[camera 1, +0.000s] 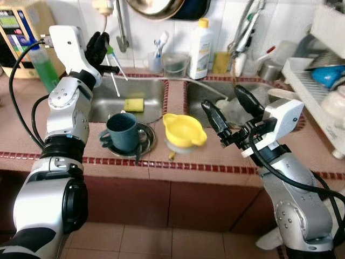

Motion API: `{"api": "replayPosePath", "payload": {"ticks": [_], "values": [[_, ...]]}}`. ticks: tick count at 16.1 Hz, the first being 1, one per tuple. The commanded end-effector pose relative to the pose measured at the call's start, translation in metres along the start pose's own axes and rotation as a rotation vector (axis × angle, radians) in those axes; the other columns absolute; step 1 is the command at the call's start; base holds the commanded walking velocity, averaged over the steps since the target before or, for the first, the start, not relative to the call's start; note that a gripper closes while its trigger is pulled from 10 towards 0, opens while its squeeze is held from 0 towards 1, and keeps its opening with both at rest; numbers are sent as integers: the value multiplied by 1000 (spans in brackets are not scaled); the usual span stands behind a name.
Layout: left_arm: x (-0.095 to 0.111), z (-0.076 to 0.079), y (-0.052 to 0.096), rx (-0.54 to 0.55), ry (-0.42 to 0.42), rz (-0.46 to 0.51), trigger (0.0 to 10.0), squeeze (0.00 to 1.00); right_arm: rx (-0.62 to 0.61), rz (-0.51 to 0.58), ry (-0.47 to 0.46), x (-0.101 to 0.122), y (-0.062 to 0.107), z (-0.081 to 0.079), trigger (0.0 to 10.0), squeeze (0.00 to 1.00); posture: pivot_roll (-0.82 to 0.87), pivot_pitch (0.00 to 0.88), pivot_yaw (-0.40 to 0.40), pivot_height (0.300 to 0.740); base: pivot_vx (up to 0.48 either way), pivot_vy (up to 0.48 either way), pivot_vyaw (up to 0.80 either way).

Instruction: Kitchen organization

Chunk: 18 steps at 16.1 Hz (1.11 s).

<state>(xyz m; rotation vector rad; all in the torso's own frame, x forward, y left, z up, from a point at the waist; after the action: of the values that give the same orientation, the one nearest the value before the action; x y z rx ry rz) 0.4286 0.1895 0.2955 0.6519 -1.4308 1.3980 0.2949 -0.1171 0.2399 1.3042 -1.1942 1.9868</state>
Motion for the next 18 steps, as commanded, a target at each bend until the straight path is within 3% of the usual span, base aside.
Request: {"api": "replayPosePath", "payload": {"ticks": [1,5,11,18], "values": [[0,-2,0,-1,4,-4,10000,0,4,21,3,6,-2,1,10000,0,-67,29,31,740,424,0,0],[0,-2,0,-3,9,1,10000,0,5,17,2,7,-1,1,10000,0,-70,31,30,740,424,0,0],[-2,-3,1,7,1,-3,10000,0,40,-7,1,4,2,-4,10000,0,-72,33,29,740,0,0,0],[-32,-8,14,-59,-83,-150,10000,0,34,-103,-67,-5,22,-21,10000,0,-98,86,28,740,0,0,0]]}}
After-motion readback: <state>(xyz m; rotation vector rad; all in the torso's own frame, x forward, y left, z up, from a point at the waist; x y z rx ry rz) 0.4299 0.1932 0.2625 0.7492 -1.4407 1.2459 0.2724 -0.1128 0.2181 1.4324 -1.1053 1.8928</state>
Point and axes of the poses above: a point about 5 cm out from each wrist's last joint towards the gripper, its own y axis pointing back from the gripper into the wrist, its own x axis along the axis of the wrist's last joint, z = x × y, the point moved 3 cm from there along -y, pointing out of the wrist towards the gripper, and after that the axes turned 8 degrees about y, right-handed, at the moved point
